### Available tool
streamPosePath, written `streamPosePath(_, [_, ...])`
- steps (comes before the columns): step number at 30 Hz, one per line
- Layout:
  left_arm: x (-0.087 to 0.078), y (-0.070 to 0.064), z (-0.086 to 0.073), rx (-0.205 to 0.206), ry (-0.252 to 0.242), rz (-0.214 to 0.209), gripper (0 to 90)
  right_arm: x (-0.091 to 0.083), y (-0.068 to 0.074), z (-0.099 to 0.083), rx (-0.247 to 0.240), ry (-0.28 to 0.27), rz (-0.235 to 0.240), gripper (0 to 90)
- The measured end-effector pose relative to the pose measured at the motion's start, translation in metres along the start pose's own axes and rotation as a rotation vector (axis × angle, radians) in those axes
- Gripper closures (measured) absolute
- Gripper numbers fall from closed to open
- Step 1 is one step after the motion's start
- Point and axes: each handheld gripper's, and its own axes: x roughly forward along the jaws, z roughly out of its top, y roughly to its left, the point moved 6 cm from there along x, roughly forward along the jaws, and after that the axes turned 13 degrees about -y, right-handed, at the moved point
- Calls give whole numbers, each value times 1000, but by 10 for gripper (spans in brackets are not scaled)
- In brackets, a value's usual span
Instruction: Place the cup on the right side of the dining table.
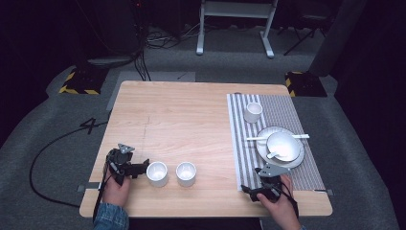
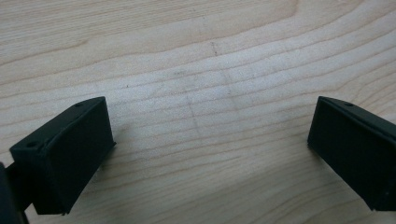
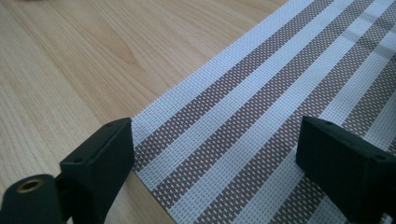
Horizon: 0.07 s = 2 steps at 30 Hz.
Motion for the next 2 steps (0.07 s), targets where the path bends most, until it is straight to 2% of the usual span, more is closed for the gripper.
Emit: streamPosePath(2, [0,0,0,1,0,0,4,0,0,0,0,0,0,115])
